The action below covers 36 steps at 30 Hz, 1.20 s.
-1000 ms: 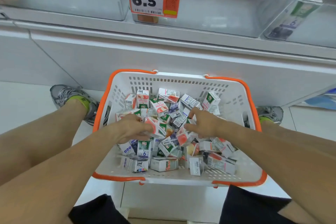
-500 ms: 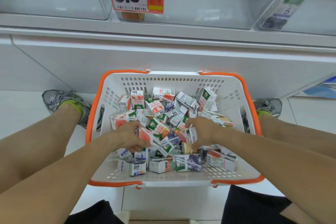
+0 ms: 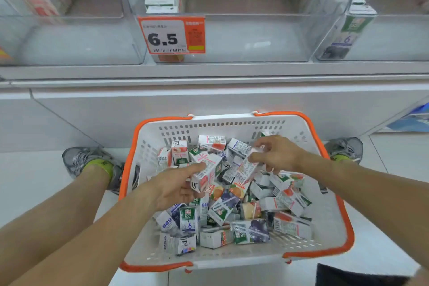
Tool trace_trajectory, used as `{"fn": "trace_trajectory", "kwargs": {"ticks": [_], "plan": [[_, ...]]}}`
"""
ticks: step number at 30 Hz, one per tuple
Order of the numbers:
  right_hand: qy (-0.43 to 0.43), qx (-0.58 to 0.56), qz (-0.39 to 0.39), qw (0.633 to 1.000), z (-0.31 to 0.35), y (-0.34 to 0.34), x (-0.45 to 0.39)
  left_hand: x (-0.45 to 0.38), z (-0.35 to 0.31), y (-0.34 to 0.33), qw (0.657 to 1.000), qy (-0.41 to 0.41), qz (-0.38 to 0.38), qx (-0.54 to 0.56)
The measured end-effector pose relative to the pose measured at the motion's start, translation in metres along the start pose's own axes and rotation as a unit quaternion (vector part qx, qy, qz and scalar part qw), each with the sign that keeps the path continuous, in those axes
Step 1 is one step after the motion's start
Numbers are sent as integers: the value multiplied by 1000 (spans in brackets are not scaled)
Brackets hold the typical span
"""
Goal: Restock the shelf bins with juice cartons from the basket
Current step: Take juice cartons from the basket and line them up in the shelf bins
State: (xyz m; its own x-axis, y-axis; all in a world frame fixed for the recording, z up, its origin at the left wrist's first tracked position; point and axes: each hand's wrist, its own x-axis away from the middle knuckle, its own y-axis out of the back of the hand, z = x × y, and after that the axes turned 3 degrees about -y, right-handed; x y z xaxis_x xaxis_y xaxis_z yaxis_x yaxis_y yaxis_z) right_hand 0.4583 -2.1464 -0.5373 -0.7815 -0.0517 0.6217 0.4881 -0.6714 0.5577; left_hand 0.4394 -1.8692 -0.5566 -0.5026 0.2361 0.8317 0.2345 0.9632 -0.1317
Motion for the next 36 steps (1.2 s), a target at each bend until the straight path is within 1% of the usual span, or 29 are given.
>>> {"fn": "trace_trajectory", "kwargs": {"ticks": [2,4,6,8,10,13,15,17,19,21,23,24,27,30,33,36], "plan": [[3,-63,13,998,17,32,9,17,-20,-16,995,-28,49,83],[12,-101,34,994,36,64,23,34,-41,-31,983,-65,96,145],[33,-113,60,991,54,93,41,50,-60,-44,969,-114,150,159],[57,-110,89,988,71,114,58,67,-80,-56,961,-168,175,132],[73,-109,107,985,86,129,72,84,-100,-67,958,-212,169,90],[98,-128,111,981,104,142,84,104,-127,-74,946,-290,147,-5],[104,-141,104,979,116,146,85,111,-139,-69,939,-319,120,-47],[104,-156,93,978,124,145,83,110,-144,-63,940,-320,104,-60],[100,-162,83,978,128,140,82,108,-145,-58,936,-324,117,-75],[97,-165,79,978,130,133,80,103,-145,-56,925,-335,124,-129],[93,-176,69,978,131,128,77,99,-142,-57,915,-343,106,-185],[90,-182,64,977,132,125,75,97,-141,-58,916,-341,94,-188],[83,-195,82,974,133,119,74,97,-136,-56,930,-320,92,-159],[77,-230,117,963,133,118,73,98,-136,-48,946,-292,105,-90],[99,-214,130,963,133,116,71,103,-134,-38,955,-262,131,-40],[138,-247,174,943,137,106,71,111,-133,-30,951,-259,161,-48]]}}
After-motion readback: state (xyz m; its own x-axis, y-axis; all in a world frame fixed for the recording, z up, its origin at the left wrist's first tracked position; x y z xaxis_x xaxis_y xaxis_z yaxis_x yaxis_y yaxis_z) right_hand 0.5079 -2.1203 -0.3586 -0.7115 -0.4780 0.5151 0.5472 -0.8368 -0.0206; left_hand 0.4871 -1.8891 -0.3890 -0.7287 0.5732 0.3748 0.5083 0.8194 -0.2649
